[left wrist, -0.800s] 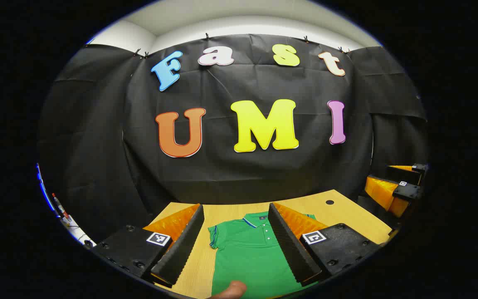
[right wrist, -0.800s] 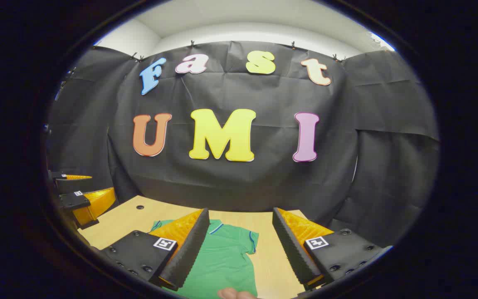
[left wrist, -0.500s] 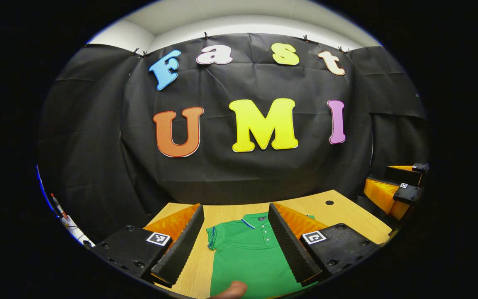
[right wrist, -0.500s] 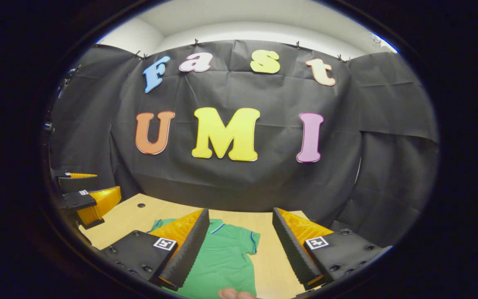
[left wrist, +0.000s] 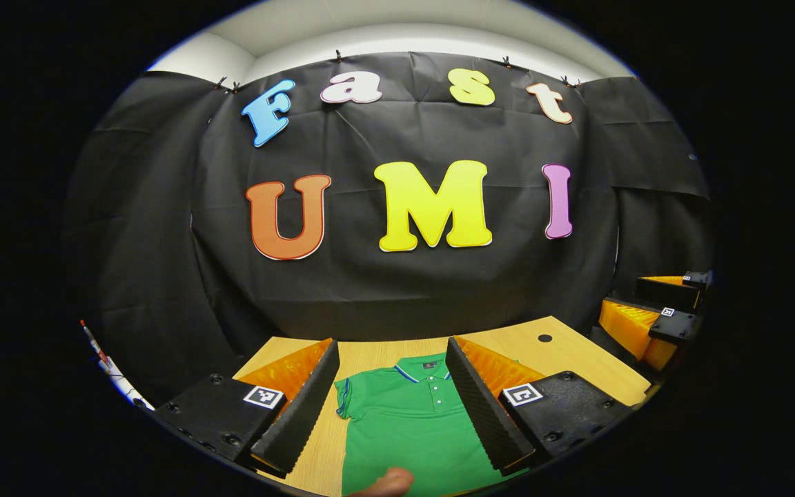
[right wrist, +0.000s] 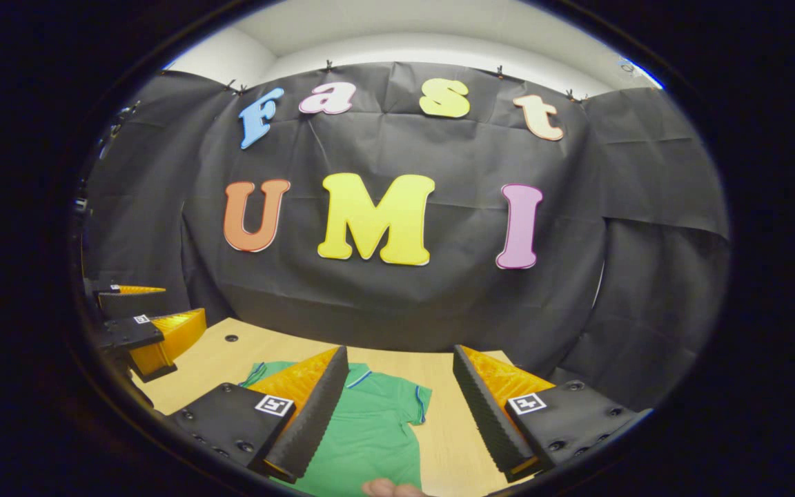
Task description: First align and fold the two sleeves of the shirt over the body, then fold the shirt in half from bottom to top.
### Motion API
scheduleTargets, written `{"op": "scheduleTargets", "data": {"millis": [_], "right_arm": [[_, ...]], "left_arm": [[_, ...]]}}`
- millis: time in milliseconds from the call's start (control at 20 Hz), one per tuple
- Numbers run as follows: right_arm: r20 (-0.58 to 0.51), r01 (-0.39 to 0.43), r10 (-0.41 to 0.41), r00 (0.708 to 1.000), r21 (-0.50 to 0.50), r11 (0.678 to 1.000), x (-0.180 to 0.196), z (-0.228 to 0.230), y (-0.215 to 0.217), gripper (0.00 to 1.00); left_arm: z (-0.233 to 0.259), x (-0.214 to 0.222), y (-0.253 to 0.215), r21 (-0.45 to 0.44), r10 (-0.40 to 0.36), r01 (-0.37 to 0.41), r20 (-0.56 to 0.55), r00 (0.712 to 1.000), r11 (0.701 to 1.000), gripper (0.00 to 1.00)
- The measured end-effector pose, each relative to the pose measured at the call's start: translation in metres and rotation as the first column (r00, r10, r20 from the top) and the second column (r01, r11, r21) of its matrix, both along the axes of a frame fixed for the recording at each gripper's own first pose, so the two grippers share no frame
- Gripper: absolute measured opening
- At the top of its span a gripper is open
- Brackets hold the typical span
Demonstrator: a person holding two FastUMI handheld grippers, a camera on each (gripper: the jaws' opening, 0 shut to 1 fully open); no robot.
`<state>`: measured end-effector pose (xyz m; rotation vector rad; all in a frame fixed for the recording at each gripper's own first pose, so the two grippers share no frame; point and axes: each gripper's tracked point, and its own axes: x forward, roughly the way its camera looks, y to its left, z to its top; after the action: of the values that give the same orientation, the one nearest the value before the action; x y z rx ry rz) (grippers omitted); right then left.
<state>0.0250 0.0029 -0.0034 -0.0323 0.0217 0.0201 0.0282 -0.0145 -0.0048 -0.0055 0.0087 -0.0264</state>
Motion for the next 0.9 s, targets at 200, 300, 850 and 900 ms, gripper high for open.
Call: {"op": "scheduleTargets", "data": {"millis": [200,300,850,900], "right_arm": [[-0.039,0.008,-0.008,0.999,-0.004,1.000,0.010,-0.016,-0.005,0.96],[-0.077,0.017,-0.016,0.997,0.014,1.000,0.018,-0.030,-0.009,0.94],[-0.302,0.042,-0.046,0.952,-0.022,0.999,0.099,-0.135,-0.046,0.94],[-0.324,0.040,-0.045,0.945,-0.021,0.999,0.109,-0.145,-0.050,0.94]], "left_arm": [[-0.002,0.004,-0.003,-0.015,0.006,-0.006,-0.004,1.000,1.000,0.99],[-0.002,0.004,-0.004,-0.024,0.008,-0.008,-0.004,1.000,1.000,0.94],[-0.008,0.008,-0.017,-0.017,0.032,-0.032,-0.036,0.999,0.999,0.99],[-0.010,0.010,-0.019,-0.021,0.037,-0.038,-0.044,0.998,0.999,0.99]]}}
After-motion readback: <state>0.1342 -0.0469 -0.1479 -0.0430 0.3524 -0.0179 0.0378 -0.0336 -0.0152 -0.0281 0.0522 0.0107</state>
